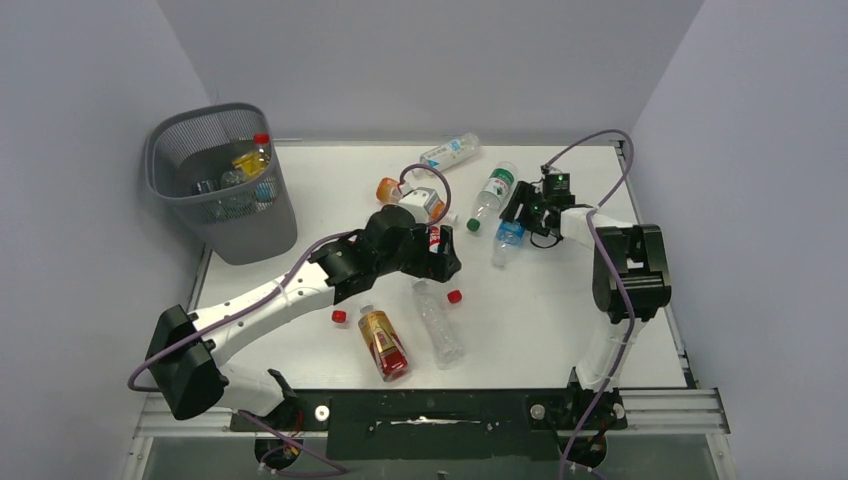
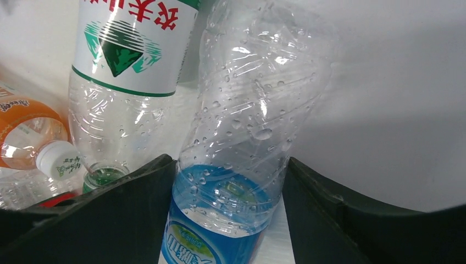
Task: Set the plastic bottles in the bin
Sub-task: Pick up the plastic bottle at the center of the board.
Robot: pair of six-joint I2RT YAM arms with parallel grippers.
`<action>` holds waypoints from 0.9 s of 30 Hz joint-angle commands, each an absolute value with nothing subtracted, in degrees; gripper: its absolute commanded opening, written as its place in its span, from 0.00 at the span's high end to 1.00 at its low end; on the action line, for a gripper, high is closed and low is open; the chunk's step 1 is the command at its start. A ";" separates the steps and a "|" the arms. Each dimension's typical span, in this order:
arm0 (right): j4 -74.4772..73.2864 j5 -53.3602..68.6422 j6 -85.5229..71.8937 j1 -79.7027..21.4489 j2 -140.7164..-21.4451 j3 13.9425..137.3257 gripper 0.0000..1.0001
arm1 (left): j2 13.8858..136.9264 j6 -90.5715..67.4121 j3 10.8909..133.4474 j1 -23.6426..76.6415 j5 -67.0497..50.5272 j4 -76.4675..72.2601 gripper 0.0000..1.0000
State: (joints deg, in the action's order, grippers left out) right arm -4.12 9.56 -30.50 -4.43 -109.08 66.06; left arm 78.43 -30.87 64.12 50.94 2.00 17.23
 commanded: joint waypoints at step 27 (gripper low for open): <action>-7.59 8.35 -30.62 -11.09 -65.67 38.16 0.41 | 83.56 -31.69 63.97 55.88 -5.41 3.14 0.16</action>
State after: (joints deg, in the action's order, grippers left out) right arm -7.44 8.75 -30.48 -10.31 -67.94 37.74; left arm 84.14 -31.35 63.88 55.07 -4.54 9.13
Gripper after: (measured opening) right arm 0.595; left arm 0.843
